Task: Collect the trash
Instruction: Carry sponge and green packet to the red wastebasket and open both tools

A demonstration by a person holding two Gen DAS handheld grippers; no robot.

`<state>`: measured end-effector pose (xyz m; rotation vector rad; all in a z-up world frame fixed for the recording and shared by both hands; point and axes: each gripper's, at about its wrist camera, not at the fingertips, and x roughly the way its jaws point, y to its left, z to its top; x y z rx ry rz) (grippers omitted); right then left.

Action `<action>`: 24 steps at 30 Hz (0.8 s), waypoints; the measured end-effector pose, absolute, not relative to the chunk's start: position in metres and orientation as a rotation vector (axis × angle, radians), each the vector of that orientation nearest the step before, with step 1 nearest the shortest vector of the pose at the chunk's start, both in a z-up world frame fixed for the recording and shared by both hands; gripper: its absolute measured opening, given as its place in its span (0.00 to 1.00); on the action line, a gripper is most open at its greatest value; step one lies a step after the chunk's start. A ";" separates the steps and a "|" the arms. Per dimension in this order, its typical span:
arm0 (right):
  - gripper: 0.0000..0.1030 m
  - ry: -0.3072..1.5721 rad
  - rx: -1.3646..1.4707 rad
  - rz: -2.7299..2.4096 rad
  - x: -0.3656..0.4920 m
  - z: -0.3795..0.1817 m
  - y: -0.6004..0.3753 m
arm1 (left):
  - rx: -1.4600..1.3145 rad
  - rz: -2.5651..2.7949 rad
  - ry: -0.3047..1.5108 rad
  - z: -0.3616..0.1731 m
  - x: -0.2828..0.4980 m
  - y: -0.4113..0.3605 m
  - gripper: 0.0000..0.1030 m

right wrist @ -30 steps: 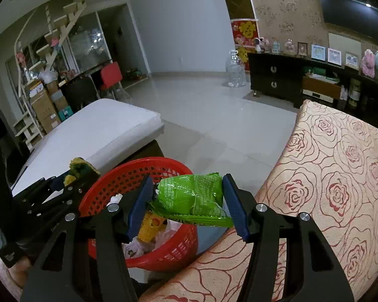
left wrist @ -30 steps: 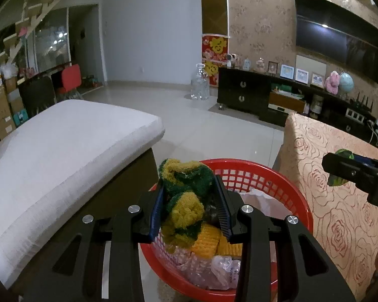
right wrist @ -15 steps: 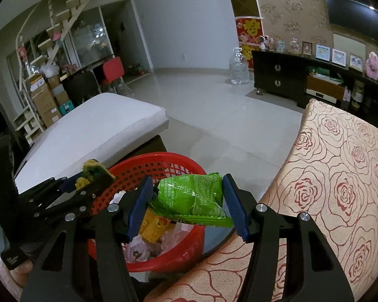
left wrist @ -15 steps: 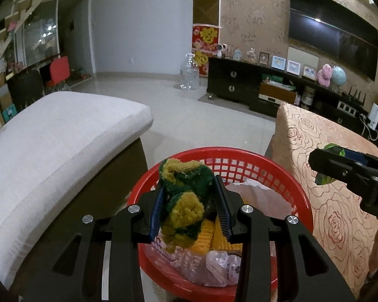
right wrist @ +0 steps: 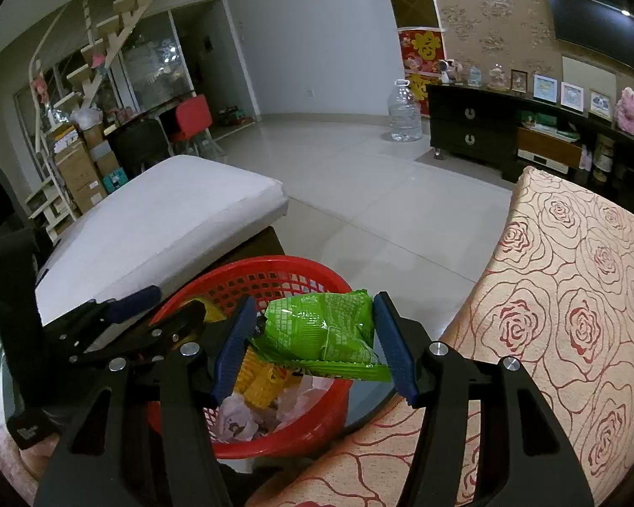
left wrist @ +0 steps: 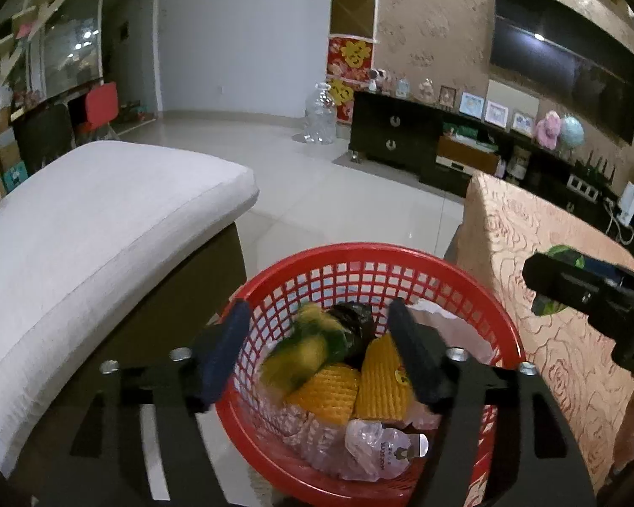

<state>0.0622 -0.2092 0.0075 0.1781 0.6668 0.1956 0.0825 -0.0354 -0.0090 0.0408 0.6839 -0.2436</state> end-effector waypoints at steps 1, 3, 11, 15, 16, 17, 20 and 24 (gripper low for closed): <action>0.54 0.667 0.179 0.195 0.062 0.007 -0.209 | 0.033 -0.241 0.678 -0.008 0.082 -0.033 0.70; 0.54 0.668 0.179 0.195 0.062 0.007 -0.209 | 0.015 -0.232 0.660 -0.004 0.079 -0.029 0.73; 0.54 0.677 0.173 0.208 0.062 0.007 -0.201 | 0.009 -0.190 0.621 0.005 0.075 -0.021 0.77; 0.54 0.684 0.167 0.228 0.063 0.006 -0.194 | -0.005 -0.160 0.605 0.011 0.070 -0.012 0.77; 0.54 0.686 0.165 0.233 0.063 0.006 -0.191 | -0.007 -0.153 0.600 0.013 0.068 -0.010 0.77; 0.54 0.686 0.164 0.236 0.064 0.005 -0.189 | -0.008 -0.146 0.595 0.015 0.067 -0.007 0.77; 0.54 0.690 0.153 0.247 0.064 0.004 -0.183 | 0.008 -0.117 0.576 0.022 0.062 -0.002 0.77; 0.54 0.702 0.144 0.269 0.065 0.000 -0.173 | 0.018 -0.089 0.567 0.027 0.057 0.005 0.77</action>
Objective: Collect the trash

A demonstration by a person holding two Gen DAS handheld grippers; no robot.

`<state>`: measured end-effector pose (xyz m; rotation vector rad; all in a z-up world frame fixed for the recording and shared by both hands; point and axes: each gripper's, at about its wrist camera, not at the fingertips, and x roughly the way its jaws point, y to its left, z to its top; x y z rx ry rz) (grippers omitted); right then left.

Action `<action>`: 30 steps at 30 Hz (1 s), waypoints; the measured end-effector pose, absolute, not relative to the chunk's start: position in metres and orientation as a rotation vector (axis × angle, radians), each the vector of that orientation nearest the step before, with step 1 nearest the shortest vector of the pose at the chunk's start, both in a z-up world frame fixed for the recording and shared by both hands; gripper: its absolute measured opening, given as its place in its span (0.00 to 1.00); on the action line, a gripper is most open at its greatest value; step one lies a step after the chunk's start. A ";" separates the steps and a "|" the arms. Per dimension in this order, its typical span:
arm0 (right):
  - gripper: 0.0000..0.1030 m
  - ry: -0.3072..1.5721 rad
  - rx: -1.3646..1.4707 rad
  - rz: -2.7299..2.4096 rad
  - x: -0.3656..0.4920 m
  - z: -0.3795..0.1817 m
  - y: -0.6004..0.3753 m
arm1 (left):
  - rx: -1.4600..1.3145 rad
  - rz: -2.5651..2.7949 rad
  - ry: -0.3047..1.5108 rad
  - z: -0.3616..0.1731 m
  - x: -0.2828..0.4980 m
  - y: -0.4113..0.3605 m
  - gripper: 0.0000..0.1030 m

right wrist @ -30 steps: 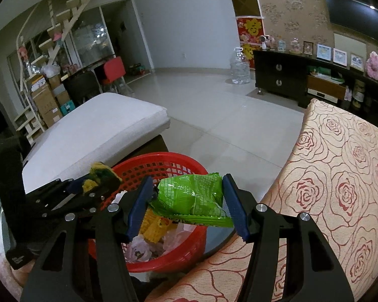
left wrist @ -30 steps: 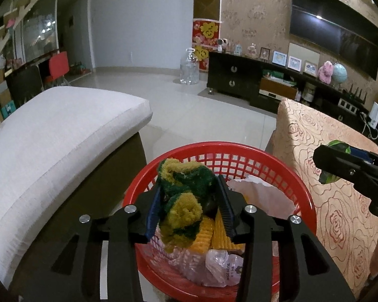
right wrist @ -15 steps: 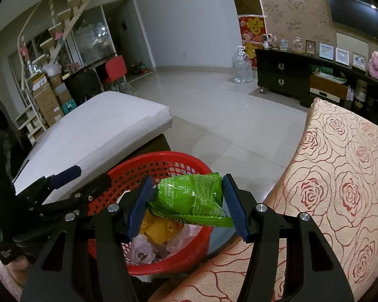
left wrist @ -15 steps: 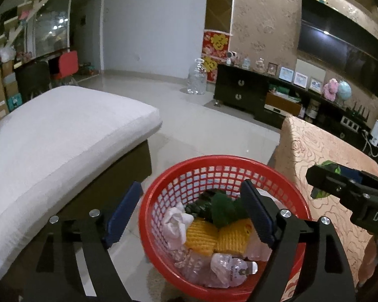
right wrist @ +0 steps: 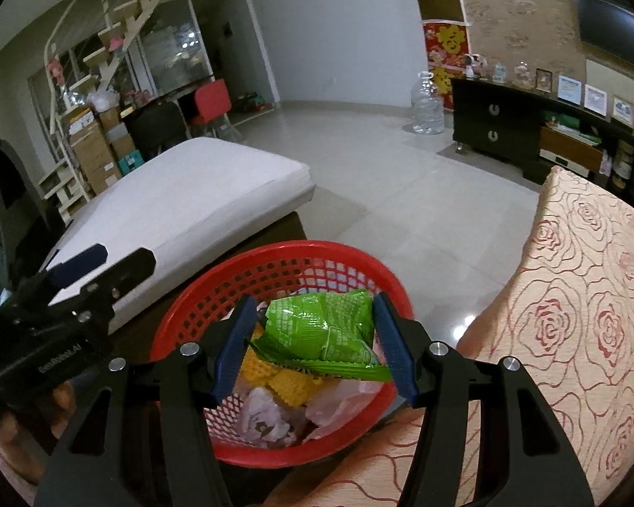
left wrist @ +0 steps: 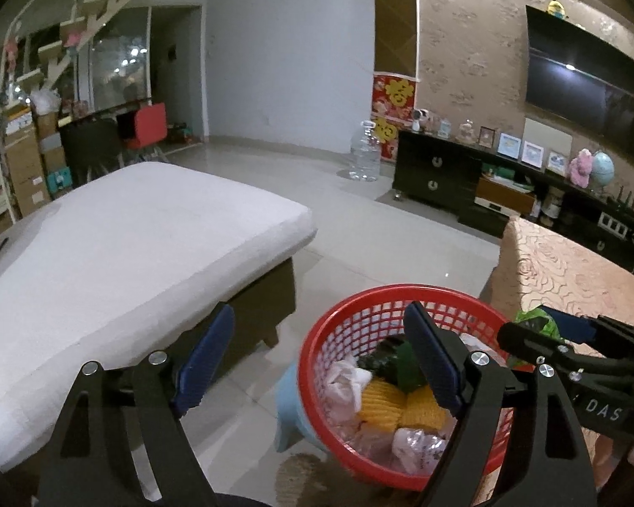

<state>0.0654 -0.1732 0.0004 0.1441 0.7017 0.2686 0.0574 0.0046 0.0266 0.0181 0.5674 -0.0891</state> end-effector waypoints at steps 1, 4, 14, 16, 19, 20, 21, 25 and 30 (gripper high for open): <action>0.54 0.703 0.140 0.274 0.065 0.000 -0.170 | 0.016 -0.086 0.569 0.027 0.057 0.007 0.77; 0.54 0.708 0.128 0.292 0.065 -0.002 -0.160 | 0.007 -0.073 0.570 0.030 0.055 0.014 0.77; 0.78 0.681 0.121 0.334 0.058 0.002 -0.145 | -0.001 -0.055 0.562 0.036 0.052 0.024 0.77; 0.78 0.668 0.133 0.334 0.057 0.005 -0.149 | 0.001 -0.053 0.560 0.037 0.050 0.025 0.78; 0.83 0.645 0.170 0.329 0.055 0.011 -0.160 | 0.002 -0.053 0.559 0.037 0.050 0.025 0.78; 0.86 0.637 0.178 0.324 0.054 0.012 -0.163 | 0.002 -0.052 0.559 0.037 0.050 0.025 0.79; 0.90 0.631 0.187 0.319 0.052 0.014 -0.167 | 0.002 -0.051 0.557 0.038 0.050 0.025 0.79; 0.93 0.614 0.233 0.295 0.049 0.020 -0.182 | -0.008 -0.041 0.551 0.043 0.047 0.029 0.82; 0.93 0.611 0.268 0.245 0.043 0.025 -0.197 | -0.012 -0.040 0.542 0.048 0.039 0.035 0.83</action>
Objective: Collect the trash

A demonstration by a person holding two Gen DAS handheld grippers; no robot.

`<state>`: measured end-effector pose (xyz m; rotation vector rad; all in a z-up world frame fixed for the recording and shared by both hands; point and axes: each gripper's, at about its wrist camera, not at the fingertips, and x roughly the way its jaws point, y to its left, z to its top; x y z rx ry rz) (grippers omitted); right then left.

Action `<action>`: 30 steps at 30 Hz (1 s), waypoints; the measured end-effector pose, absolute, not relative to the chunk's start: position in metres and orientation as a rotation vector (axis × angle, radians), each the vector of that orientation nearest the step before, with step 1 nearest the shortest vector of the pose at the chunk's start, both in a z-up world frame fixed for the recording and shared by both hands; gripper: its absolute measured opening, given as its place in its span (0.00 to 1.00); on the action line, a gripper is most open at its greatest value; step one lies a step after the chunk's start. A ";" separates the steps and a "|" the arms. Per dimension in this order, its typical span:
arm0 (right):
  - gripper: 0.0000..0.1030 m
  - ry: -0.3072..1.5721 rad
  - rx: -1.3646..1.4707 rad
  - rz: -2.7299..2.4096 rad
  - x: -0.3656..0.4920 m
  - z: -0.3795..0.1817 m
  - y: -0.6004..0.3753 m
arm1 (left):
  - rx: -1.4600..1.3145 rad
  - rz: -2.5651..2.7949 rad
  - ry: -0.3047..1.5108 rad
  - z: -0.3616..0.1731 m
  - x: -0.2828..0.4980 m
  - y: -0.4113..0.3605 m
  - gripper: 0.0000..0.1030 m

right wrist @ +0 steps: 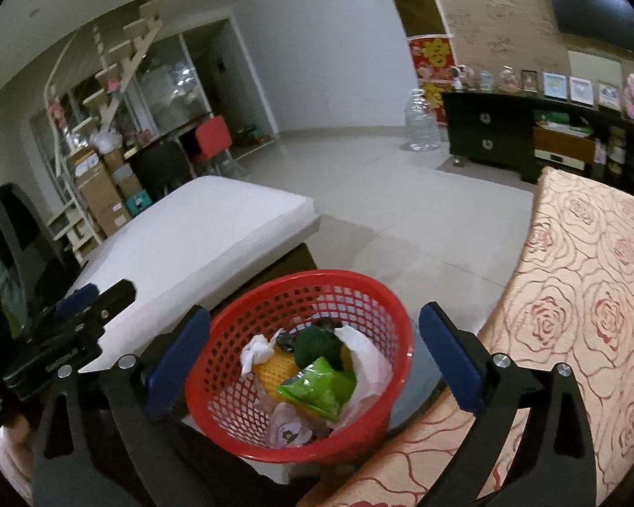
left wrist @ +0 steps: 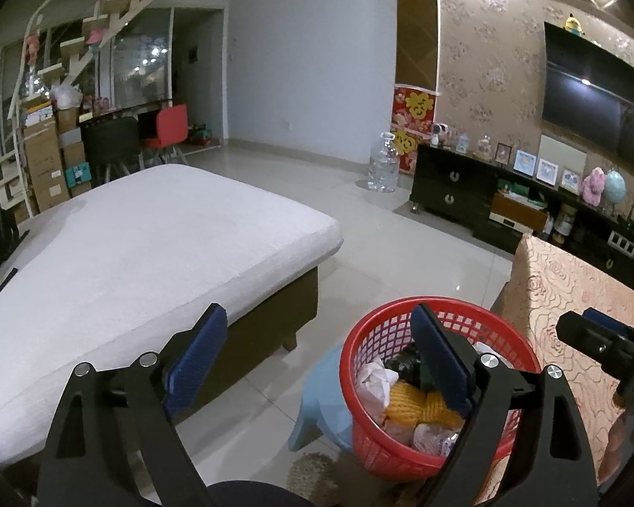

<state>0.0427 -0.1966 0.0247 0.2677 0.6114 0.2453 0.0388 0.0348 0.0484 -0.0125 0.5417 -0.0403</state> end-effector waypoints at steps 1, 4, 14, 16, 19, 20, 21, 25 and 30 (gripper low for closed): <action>0.93 0.623 0.274 0.233 0.041 0.025 -0.199 | -0.012 -0.043 0.541 0.049 0.038 0.037 0.84; 0.93 0.629 0.289 0.211 0.037 0.023 -0.205 | -0.005 -0.051 0.538 0.052 0.034 0.036 0.85; 0.93 0.591 0.195 0.133 0.008 0.025 -0.195 | 0.048 -0.055 0.524 0.055 0.014 0.024 0.87; 0.93 0.593 0.176 0.124 0.003 0.024 -0.191 | 0.057 -0.056 0.525 0.054 0.013 0.022 0.87; 0.93 0.597 0.165 0.123 -0.001 0.024 -0.186 | 0.076 -0.060 0.525 0.053 0.009 0.019 0.88; 0.93 0.596 0.166 0.127 -0.003 0.024 -0.185 | 0.079 -0.061 0.526 0.052 0.008 0.018 0.88; 0.93 0.596 0.165 0.128 -0.005 0.024 -0.184 | 0.080 -0.062 0.526 0.052 0.007 0.018 0.88; 0.93 0.589 0.159 0.130 -0.012 0.024 -0.180 | 0.089 -0.060 0.529 0.050 0.003 0.018 0.88; 0.93 0.584 0.149 0.136 -0.018 0.025 -0.174 | 0.106 -0.054 0.539 0.046 -0.002 0.017 0.88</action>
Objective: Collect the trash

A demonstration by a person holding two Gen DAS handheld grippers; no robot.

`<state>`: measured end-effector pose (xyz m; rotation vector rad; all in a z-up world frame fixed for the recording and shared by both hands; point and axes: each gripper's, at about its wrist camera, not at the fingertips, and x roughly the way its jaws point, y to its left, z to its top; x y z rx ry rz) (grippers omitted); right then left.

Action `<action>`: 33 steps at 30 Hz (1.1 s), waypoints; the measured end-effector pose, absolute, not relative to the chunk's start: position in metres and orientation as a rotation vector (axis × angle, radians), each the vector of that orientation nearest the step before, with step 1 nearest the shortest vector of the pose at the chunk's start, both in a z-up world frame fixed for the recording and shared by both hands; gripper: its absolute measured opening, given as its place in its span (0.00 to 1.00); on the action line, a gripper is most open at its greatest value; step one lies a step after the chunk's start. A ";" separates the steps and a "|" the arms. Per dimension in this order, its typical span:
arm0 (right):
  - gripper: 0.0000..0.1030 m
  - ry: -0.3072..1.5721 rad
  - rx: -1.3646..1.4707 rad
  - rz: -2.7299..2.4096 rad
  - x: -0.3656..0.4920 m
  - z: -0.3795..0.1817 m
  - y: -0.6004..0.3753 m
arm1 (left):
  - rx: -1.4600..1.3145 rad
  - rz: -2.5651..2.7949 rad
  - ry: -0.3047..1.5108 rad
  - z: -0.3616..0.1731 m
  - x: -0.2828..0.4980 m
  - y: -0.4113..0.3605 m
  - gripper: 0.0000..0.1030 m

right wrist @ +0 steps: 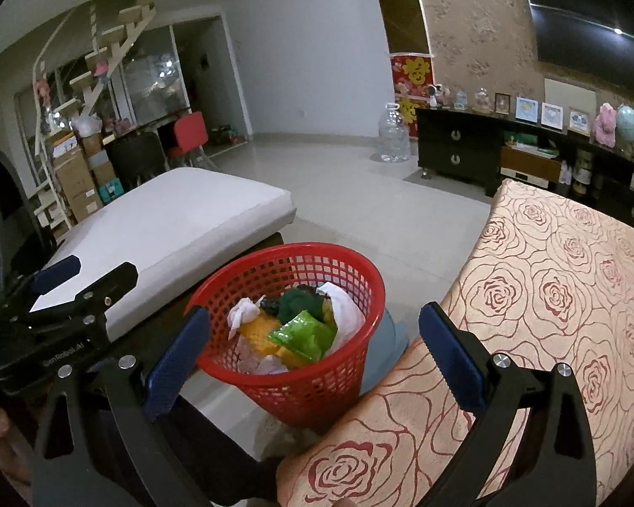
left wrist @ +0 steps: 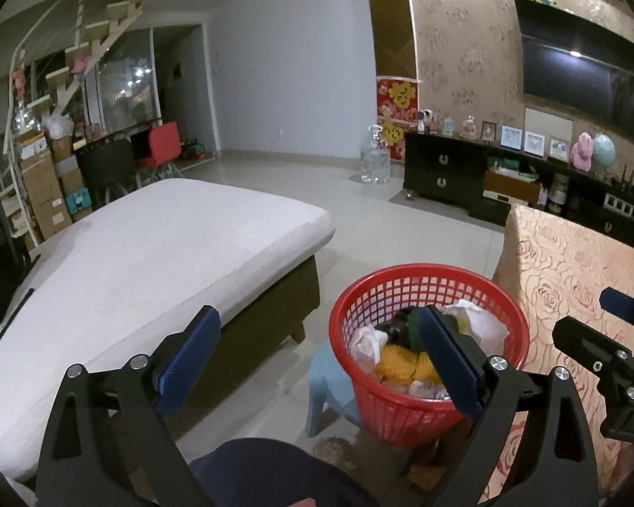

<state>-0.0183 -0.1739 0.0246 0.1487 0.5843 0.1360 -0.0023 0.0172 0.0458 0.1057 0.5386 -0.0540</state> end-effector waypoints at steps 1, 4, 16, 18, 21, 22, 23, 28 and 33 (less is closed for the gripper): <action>0.93 0.583 0.143 0.139 -0.019 0.025 -0.172 | 0.105 -0.053 0.541 0.045 -0.003 0.017 0.88; 0.93 0.573 0.134 0.142 -0.023 0.027 -0.168 | 0.106 -0.053 0.542 0.045 -0.005 0.017 0.88; 0.93 0.574 0.133 0.141 -0.024 0.028 -0.166 | 0.120 -0.059 0.559 0.038 -0.007 0.014 0.88; 0.93 0.574 0.133 0.140 -0.024 0.028 -0.166 | 0.118 -0.059 0.560 0.038 -0.007 0.014 0.88; 0.93 0.577 0.131 0.139 -0.024 0.028 -0.166 | 0.118 -0.059 0.561 0.037 -0.007 0.013 0.88; 0.93 0.578 0.131 0.140 -0.024 0.028 -0.166 | 0.118 -0.059 0.561 0.038 -0.007 0.013 0.88; 0.93 0.577 0.130 0.139 -0.024 0.028 -0.166 | 0.118 -0.059 0.561 0.038 -0.007 0.013 0.88; 0.93 0.580 0.129 0.139 -0.023 0.027 -0.167 | 0.118 -0.059 0.563 0.036 -0.008 0.012 0.88; 0.93 0.582 0.128 0.138 -0.023 0.025 -0.169 | 0.116 -0.059 0.566 0.033 -0.007 0.012 0.88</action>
